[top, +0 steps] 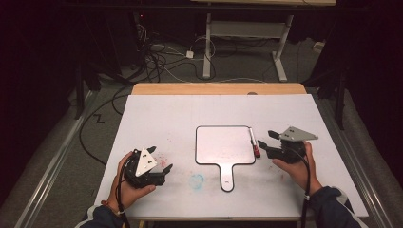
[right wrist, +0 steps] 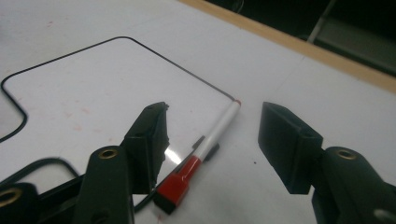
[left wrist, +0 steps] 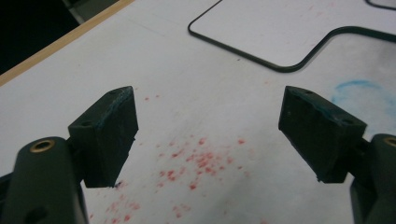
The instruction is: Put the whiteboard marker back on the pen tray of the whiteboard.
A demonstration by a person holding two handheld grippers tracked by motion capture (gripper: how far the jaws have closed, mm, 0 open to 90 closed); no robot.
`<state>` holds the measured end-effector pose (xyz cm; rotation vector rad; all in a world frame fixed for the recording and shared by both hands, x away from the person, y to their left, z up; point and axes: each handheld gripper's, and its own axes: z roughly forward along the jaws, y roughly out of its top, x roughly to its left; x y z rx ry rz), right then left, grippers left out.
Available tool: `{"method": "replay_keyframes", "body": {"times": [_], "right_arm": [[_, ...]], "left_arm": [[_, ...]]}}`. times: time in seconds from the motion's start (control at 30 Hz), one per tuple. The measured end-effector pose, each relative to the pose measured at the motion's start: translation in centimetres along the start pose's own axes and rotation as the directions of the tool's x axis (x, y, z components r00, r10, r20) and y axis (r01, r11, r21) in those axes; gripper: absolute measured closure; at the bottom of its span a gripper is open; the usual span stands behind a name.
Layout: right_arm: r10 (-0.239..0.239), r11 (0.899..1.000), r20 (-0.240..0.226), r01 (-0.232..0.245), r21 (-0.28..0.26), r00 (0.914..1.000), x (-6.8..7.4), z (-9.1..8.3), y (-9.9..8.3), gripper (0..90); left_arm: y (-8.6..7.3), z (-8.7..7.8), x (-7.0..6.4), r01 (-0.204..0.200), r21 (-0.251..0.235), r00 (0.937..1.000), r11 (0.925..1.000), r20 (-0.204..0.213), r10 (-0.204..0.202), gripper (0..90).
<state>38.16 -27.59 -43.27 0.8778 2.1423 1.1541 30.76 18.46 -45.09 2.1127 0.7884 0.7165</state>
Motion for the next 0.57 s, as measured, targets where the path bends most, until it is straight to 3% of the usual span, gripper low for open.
{"method": "replay_keyframes", "body": {"times": [0.1,0.23,0.3,0.37,0.57], "right_arm": [[-0.056,0.997,0.0,0.056,-0.046,0.9984,0.5,-2.4,-0.9,38.6],[-0.053,0.994,0.011,0.054,-0.095,0.9985,0.8,-5.1,-2.2,35.2],[-0.065,0.992,0.025,0.068,-0.104,0.9976,1.1,-6.1,-3.0,33.7],[-0.076,0.991,0.039,0.08,-0.107,0.9963,1.3,-6.7,-3.5,32.8],[-0.05,0.993,0.061,0.056,-0.106,0.9969,1.2,-6.9,-3.8,26.9]], "left_arm": [[-0.5,-0.1,0.3,0.006,0.008,0.9999,1.0,-0.015,-0.006,18.7],[-1.0,0.1,0.1,-0.02,0.036,0.9989,0.9991,-0.042,0.021,18.7],[-1.1,0.2,0.0,-0.016,0.043,0.9992,0.999,-0.035,0.018,18.7],[-1.1,0.3,-0.2,-0.021,0.044,0.9991,0.9988,-0.036,0.022,18.7],[-0.8,0.7,-0.2,-0.025,0.044,0.9991,0.9987,-0.034,0.026,18.7]]}}
